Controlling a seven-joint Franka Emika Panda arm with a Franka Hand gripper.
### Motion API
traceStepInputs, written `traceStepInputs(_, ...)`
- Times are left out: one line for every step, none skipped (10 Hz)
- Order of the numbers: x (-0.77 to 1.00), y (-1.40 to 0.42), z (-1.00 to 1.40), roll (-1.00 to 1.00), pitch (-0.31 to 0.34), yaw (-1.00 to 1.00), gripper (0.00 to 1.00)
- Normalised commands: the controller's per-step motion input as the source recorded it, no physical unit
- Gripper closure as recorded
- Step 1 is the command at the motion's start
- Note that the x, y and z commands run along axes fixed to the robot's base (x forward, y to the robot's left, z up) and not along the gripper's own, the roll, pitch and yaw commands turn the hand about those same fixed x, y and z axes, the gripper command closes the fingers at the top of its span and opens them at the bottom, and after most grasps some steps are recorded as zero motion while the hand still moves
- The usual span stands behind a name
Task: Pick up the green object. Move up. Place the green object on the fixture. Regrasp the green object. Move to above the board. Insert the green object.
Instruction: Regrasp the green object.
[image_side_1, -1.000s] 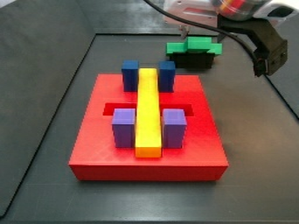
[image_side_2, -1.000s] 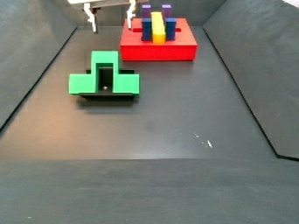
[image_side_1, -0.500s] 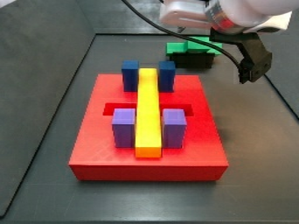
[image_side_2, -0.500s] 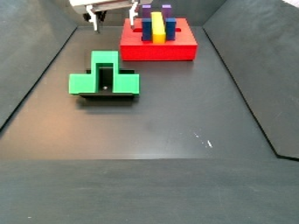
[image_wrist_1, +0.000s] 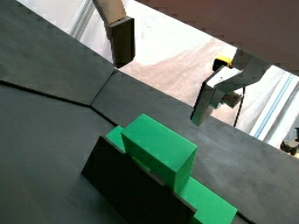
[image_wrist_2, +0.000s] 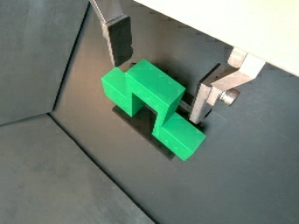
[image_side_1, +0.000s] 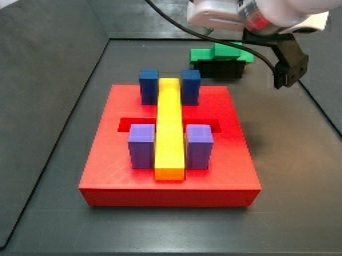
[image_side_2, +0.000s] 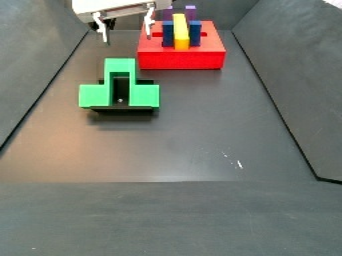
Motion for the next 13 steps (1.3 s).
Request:
traceStepInputs(0.12,-0.14,0.0,0.05,0.009,0.0,0.0)
traceStepInputs(0.74,0.0,0.11,0.0,0.211,-0.11,0.0)
traceStepInputs(0.91,0.03,0.12,-0.07,0.211,-0.21,0.0)
traceStepInputs(0.92,0.08,0.08,-0.16,0.214,-0.19,0.0)
traceStepInputs(0.78,0.11,0.0,-0.3,0.109,-0.09,0.0)
traceStepInputs(0.59,0.09,-0.11,-0.53,-0.009,0.0,0.0)
traceStepInputs(0.55,0.14,-0.25,-0.72,-0.226,0.0,0.0)
traceStepInputs(0.51,0.14,-0.24,-0.75,-0.271,0.0,0.0)
traceStepInputs(0.46,0.13,-0.15,-0.59,-0.16,0.0,0.0)
traceStepInputs(0.14,0.16,-0.03,-0.32,0.0,0.0,0.0)
traceStepInputs(0.0,0.11,0.05,-0.21,0.0,0.01,0.0)
traceStepInputs(-0.13,0.0,0.26,-0.1,0.0,0.0,0.0)
traceStepInputs(-0.28,-0.02,0.08,0.0,-0.1,0.0,0.0)
